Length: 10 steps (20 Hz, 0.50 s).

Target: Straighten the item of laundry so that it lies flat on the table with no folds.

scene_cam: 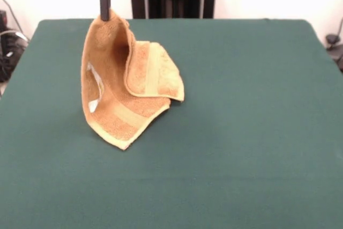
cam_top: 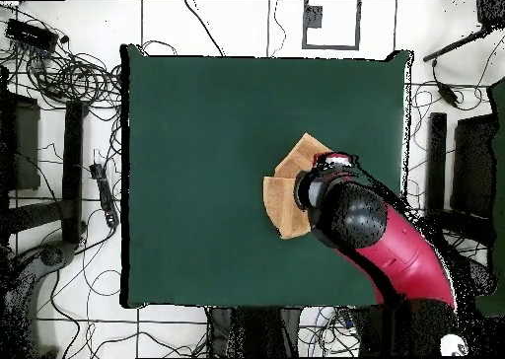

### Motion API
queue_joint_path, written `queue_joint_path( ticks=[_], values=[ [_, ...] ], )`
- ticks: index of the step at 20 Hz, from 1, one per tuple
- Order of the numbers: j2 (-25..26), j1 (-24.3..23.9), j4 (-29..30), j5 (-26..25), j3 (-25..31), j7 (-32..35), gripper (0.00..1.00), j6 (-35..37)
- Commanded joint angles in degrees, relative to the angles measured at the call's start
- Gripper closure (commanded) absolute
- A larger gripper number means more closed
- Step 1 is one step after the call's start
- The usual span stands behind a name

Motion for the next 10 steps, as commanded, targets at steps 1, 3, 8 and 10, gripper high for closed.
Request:
queue_joint_path(
  ticks=[1,3,8,10],
  values=[
    [0.1,0.3,-4.4,-4.2,0.5,-0.8,1.0,14.9],
    [0.7,0.5,-4.7,-4.4,0.6,-0.5,1.0,14.6],
    [0.3,-0.1,-4.4,-5.7,1.4,-0.7,1.0,15.2],
    [-0.2,-1.1,-3.5,-5.8,2.7,-1.5,1.0,14.1]
  ],
)
